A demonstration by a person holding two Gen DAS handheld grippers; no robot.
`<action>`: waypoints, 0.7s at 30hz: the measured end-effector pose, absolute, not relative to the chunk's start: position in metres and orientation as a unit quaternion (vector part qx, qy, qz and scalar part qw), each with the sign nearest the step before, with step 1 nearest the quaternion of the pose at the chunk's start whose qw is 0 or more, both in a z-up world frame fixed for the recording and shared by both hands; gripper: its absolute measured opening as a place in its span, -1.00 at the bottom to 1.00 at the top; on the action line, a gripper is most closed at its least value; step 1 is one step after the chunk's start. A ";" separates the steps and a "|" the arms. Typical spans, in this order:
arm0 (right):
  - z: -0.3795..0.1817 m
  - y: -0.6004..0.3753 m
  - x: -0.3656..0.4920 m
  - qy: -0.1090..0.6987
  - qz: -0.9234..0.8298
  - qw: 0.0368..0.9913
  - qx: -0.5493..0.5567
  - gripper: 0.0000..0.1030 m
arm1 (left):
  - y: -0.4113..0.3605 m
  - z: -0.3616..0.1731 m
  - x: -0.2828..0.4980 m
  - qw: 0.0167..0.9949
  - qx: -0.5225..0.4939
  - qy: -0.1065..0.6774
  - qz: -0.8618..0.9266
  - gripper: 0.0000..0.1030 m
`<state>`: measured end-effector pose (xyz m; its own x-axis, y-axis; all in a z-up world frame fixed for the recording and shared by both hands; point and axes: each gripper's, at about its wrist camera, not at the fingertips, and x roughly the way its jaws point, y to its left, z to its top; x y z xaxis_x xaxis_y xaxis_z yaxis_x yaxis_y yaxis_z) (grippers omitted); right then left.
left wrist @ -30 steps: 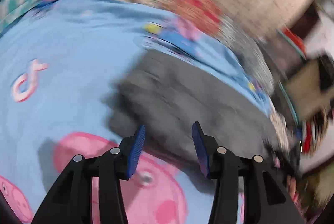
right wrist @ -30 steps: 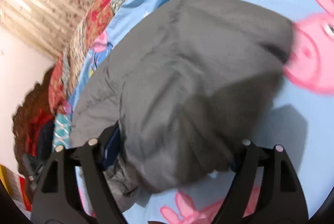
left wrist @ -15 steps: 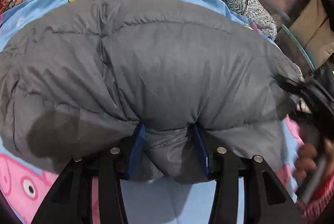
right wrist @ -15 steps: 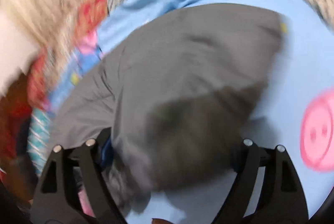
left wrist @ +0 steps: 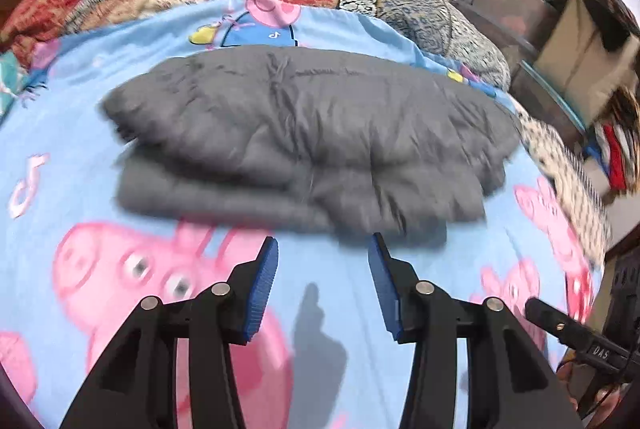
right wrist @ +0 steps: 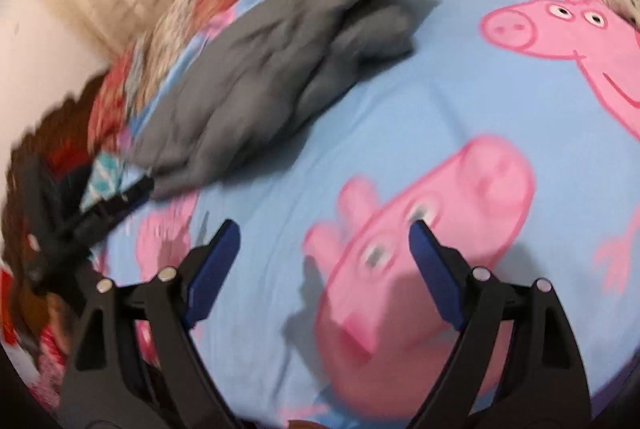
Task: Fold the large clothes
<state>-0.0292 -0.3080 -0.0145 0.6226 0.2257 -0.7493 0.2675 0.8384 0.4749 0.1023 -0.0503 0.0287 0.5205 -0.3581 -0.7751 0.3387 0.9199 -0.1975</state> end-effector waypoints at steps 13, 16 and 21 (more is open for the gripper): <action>0.020 -0.228 -0.103 0.446 -0.047 0.868 0.213 0.61 | -0.033 0.057 -0.021 0.898 0.036 0.409 -0.161 -0.10; 0.024 -0.224 -0.122 0.441 -0.051 0.868 0.222 0.61 | -0.031 0.064 -0.032 0.900 0.039 0.407 -0.154 -0.03; 0.033 -0.222 -0.136 0.427 -0.056 0.874 0.224 0.61 | -0.029 0.067 -0.045 0.899 0.058 0.411 -0.139 0.08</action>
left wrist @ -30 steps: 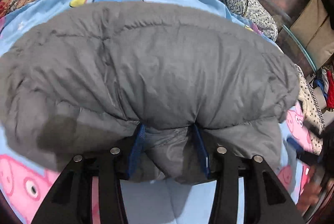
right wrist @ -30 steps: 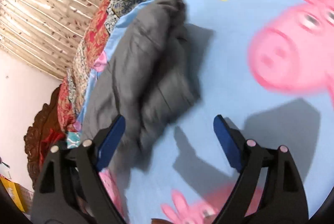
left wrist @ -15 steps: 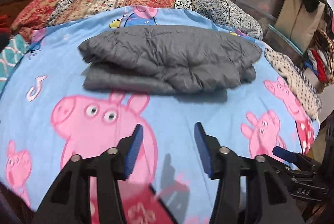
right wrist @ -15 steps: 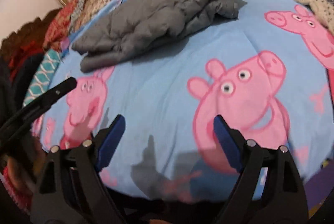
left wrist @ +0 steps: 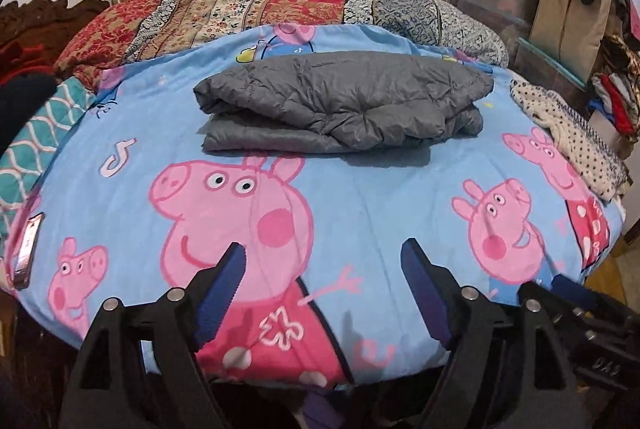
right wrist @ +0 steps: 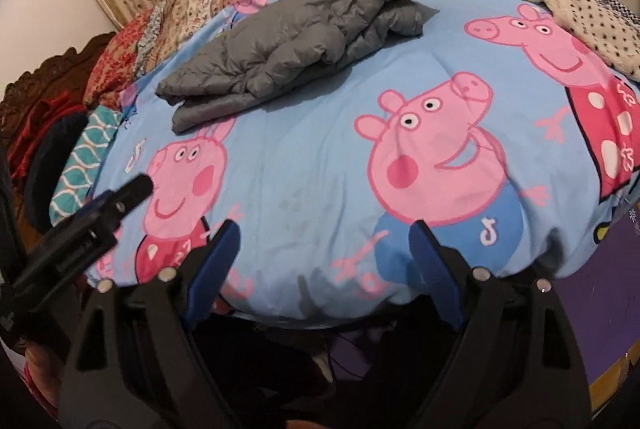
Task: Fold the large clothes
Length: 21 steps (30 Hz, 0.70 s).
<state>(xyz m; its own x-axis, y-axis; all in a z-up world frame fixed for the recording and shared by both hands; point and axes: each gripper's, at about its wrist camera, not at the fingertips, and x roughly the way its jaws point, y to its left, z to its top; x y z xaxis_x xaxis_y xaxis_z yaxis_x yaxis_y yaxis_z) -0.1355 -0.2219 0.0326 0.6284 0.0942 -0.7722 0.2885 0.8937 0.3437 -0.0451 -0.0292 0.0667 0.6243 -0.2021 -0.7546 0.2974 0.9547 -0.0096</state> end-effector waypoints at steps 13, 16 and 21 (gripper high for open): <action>0.038 -0.213 -0.150 0.421 -0.047 0.877 0.226 0.61 | -0.027 0.069 -0.072 0.902 0.086 0.404 -0.121 0.22; 0.040 -0.211 -0.149 0.418 -0.045 0.880 0.221 0.61 | -0.029 0.070 -0.076 0.904 0.099 0.400 -0.113 0.22; 0.041 -0.207 -0.150 0.418 -0.043 0.882 0.214 0.61 | -0.026 0.071 -0.078 0.905 0.097 0.399 -0.111 0.23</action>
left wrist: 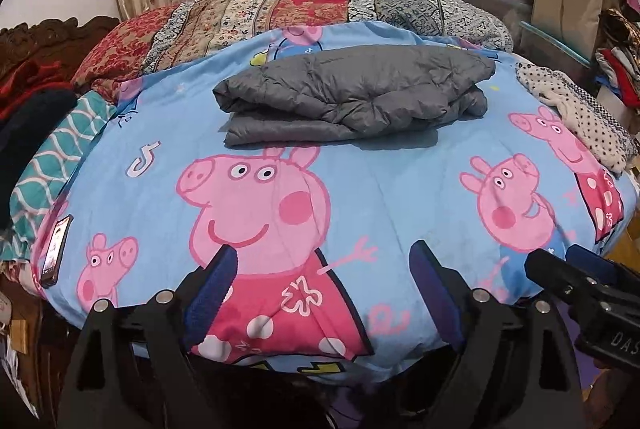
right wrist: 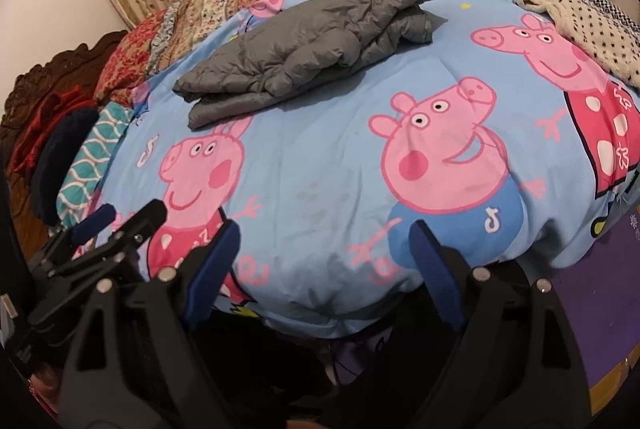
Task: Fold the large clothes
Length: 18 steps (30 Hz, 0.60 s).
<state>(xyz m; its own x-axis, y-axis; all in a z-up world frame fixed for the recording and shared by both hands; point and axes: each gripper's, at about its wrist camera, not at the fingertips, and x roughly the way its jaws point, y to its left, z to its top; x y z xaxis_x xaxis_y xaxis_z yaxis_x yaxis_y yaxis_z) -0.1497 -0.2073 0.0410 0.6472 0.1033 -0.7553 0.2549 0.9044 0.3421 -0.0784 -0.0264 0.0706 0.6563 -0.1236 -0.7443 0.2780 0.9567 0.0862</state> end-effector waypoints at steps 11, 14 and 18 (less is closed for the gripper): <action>0.042 -0.209 -0.148 0.418 -0.045 0.883 0.208 0.61 | -0.023 0.070 -0.080 0.902 0.088 0.409 -0.107 0.23; 0.046 -0.207 -0.148 0.414 -0.048 0.887 0.199 0.61 | -0.021 0.070 -0.079 0.902 0.085 0.410 -0.104 0.23; 0.052 -0.204 -0.149 0.406 -0.056 0.894 0.180 0.61 | -0.019 0.070 -0.077 0.903 0.084 0.410 -0.100 0.23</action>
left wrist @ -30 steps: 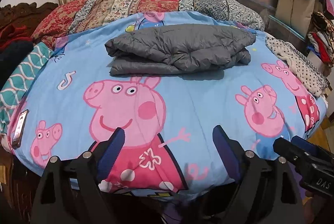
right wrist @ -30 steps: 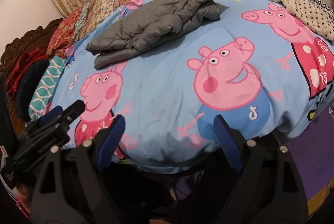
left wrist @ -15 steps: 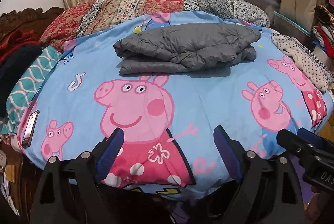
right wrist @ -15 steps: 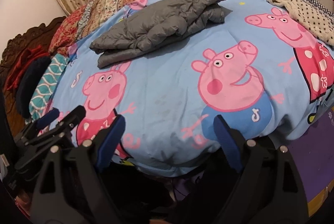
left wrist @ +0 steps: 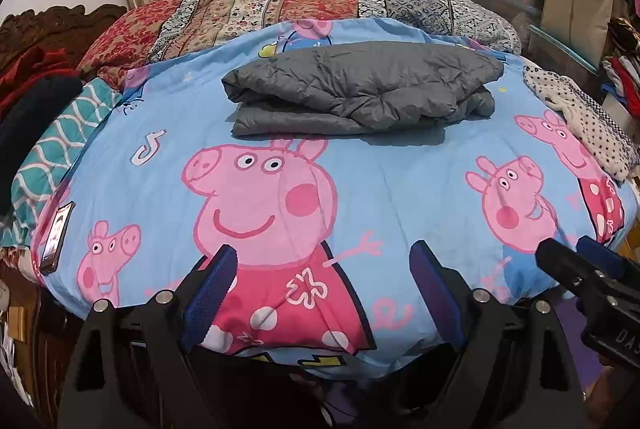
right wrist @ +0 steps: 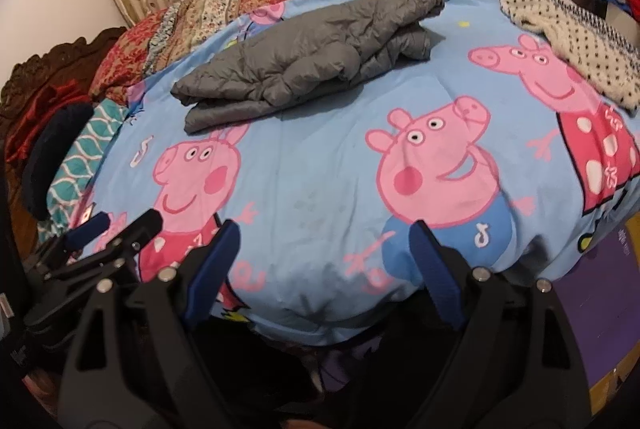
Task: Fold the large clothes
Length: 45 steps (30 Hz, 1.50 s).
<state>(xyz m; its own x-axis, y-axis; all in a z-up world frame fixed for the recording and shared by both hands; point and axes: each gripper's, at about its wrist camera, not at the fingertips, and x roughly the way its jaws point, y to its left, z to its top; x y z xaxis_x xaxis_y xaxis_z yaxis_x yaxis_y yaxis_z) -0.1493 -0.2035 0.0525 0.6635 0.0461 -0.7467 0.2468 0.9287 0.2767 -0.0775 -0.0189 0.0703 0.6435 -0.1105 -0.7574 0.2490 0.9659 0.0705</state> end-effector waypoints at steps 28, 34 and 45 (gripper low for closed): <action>0.063 -0.193 -0.154 0.394 -0.065 0.904 0.150 0.61 | -0.013 0.081 -0.086 0.907 0.094 0.402 -0.081 0.30; 0.061 -0.192 -0.154 0.396 -0.064 0.903 0.155 0.61 | -0.007 0.086 -0.086 0.911 0.091 0.398 -0.064 0.30; 0.052 -0.192 -0.154 0.407 -0.063 0.896 0.167 0.61 | -0.019 0.064 -0.077 0.884 0.106 0.447 -0.089 0.30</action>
<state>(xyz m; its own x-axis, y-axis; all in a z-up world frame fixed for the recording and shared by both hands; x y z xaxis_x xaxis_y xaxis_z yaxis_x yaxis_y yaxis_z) -0.1542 -0.1925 0.0525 0.6599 0.0224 -0.7510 0.2498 0.9362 0.2474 -0.0772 -0.0189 0.0644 0.5837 -0.0619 -0.8096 0.2520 0.9616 0.1082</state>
